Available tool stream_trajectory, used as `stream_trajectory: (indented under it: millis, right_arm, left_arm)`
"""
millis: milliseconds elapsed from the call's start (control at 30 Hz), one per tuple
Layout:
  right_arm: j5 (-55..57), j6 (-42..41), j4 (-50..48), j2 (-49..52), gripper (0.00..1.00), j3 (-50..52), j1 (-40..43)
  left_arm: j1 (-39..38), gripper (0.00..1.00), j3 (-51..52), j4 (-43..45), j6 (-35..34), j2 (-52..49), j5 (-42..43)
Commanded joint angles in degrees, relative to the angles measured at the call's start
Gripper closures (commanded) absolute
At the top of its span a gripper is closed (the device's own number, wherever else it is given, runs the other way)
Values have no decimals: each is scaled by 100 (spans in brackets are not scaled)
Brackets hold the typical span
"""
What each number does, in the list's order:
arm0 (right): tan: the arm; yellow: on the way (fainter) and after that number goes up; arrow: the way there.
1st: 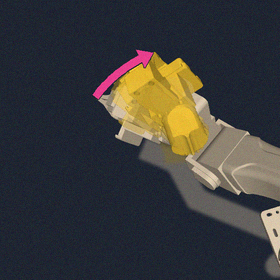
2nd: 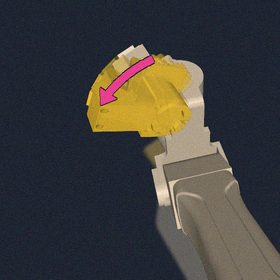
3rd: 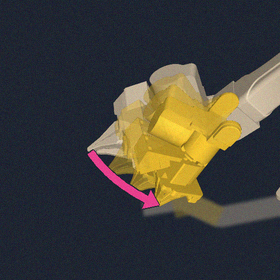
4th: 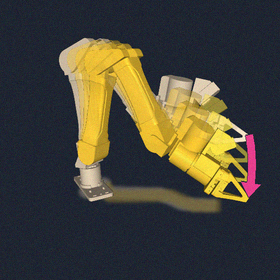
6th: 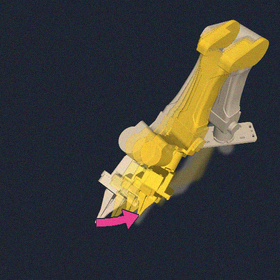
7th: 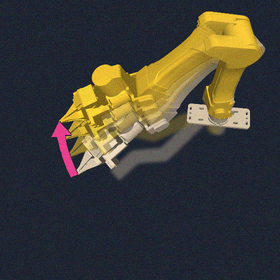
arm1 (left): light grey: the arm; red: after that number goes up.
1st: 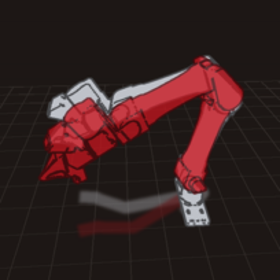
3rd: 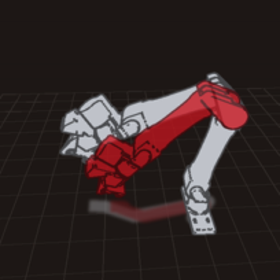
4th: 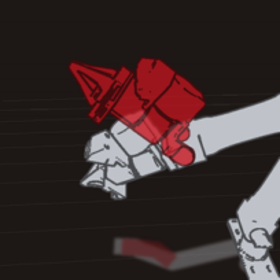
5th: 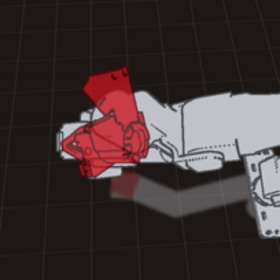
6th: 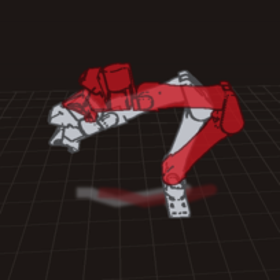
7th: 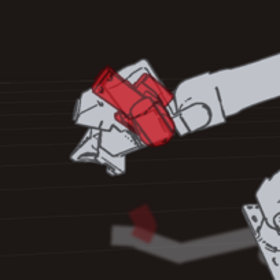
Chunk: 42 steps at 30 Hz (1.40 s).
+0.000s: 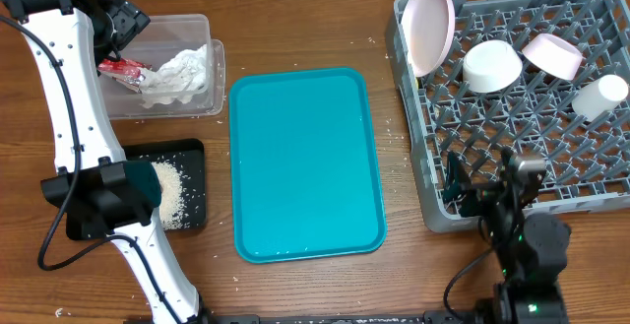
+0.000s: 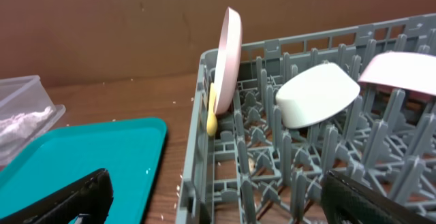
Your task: Sort waste into correct bins and load items into the dishwasher
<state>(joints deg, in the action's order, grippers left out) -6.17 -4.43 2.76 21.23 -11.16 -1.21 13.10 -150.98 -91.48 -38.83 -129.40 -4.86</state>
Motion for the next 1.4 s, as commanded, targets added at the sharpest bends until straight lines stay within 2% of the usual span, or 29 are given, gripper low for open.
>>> stream_trajectory:
  millis: [0,267,367,1367]
  right_arm:
    - [-33,39,-177,-688,0,518,-9]
    - [-33,39,-190,-1716,0,1067,120]
    - [105,39,140,-2133,0,1069,138]
    - [352,-22,186,-2107,0,1069,129]
  left_arm:
    - [-48,0,24,2,-13,-37,24]
    - [-48,0,24,4,-13,-37,24]
    - [-48,0,24,4,-13,-37,24]
    - [-48,0,24,4,-13,-37,24]
